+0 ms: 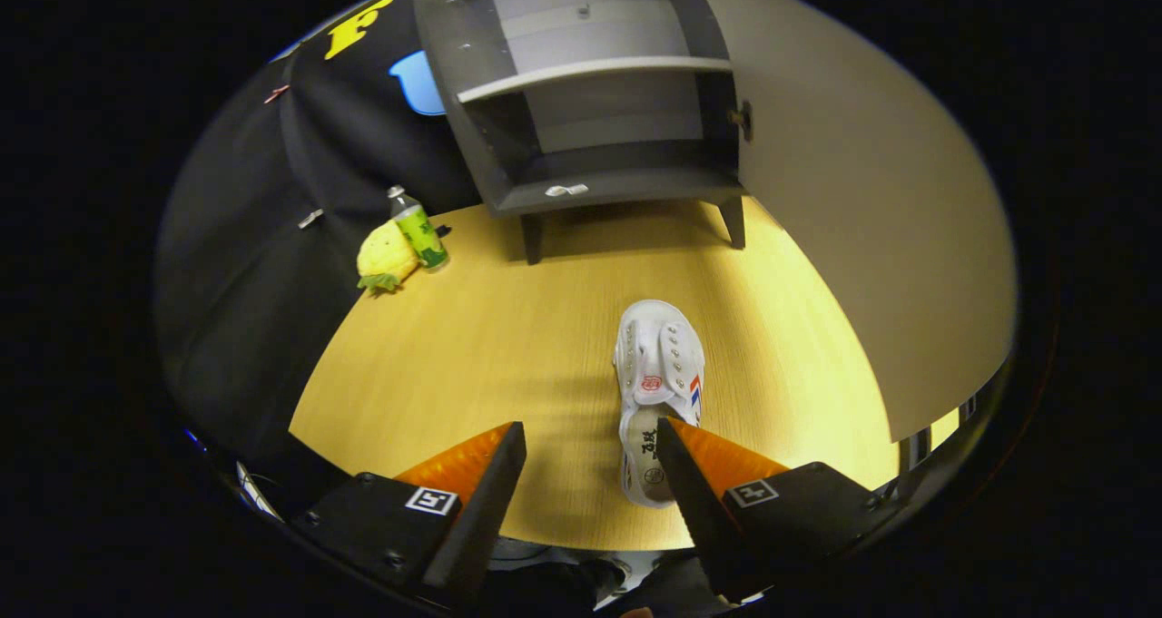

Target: Open the shoe cabinet door, grab the shoes and put them into the shoe cabinet, then close the shoe cabinet door.

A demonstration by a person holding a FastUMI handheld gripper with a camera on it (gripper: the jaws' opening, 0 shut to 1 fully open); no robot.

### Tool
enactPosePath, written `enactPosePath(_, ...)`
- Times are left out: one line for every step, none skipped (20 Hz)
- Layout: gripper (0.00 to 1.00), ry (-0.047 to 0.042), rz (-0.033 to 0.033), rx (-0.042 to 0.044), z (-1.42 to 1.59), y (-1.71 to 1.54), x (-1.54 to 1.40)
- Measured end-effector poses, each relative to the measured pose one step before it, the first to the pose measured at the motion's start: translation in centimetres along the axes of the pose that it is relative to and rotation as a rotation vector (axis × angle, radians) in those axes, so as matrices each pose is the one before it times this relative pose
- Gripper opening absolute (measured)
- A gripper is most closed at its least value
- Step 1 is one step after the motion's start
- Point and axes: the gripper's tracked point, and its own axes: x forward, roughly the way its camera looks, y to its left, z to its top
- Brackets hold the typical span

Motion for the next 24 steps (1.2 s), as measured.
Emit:
enactPosePath(0.88, 0.00682, 0.00617, 0.02415, -0.481, 0.001, 1.274)
enactPosePath(0.86, 0.00427, 0.00568, 0.01824, -0.505, 0.079, 1.148)
enactPosePath(0.85, 0.00093, -0.00145, 0.00687, -0.381, -0.19, 1.138)
enactPosePath(0.86, -0.00568, -0.01367, -0.0048, -0.225, -0.477, 0.954)
enactPosePath(0.86, -0.01143, -0.01015, -0.00123, -0.074, -0.184, 0.875)
enactPosePath(0.86, -0.01881, -0.01717, -0.00619, 0.041, -0.371, 0.81)
enactPosePath(0.86, -0.02251, -0.01013, -0.00597, 0.056, -0.195, 0.59)
enactPosePath(0.77, -0.01085, -0.01315, -0.01409, 0.075, -0.259, 0.59)
enactPosePath(0.71, -0.01317, -0.00521, -0.00597, -0.237, 0.313, 0.704)
enactPosePath(0.7, -0.01442, -0.00524, -0.00428, 0.062, 0.13, 0.306)
enactPosePath(0.7, -0.01243, -0.00241, -0.00511, 0.14, -0.064, 0.378)
enactPosePath(0.7, -0.01557, -0.01237, -0.00215, 0.032, -0.21, 0.422)
enactPosePath(0.68, -0.0049, -0.00867, 0.00014, 0.212, -0.06, 0.562)
enactPosePath(0.61, -0.00782, -0.00569, 0.00042, -0.005, -0.134, 0.598)
enactPosePath(0.57, -0.01378, -0.02083, -0.00412, 0.284, -0.477, 0.447)
enactPosePath(0.5, -0.01735, -0.00957, 0.00111, 0.363, -0.354, 0.618)
enactPosePath(0.44, -0.00967, -0.02609, -0.00527, 0.225, -0.682, -0.19)
enactPosePath(0.34, -0.01481, 0.01554, 0.00889, 0.217, 0.095, -0.03)
enactPosePath(0.23, 0.00615, -0.00147, -0.00927, -0.463, -0.083, 1.181)
enactPosePath(0.12, -0.00522, 0.022, -0.01149, 0.798, 0.434, -1.116)
enactPosePath(0.11, 0.0058, -0.01012, -0.01395, -0.151, 0.044, 0.497)
enactPosePath(0.06, 0.00313, -0.00377, -0.00266, 0.195, 0.047, -0.009)
enactPosePath(0.06, -0.00079, -0.0074, 0.00165, 0.402, 0.012, 0.067)
enactPosePath(0.06, -0.01328, -0.00025, 0.00357, 0.778, -0.196, -0.412)
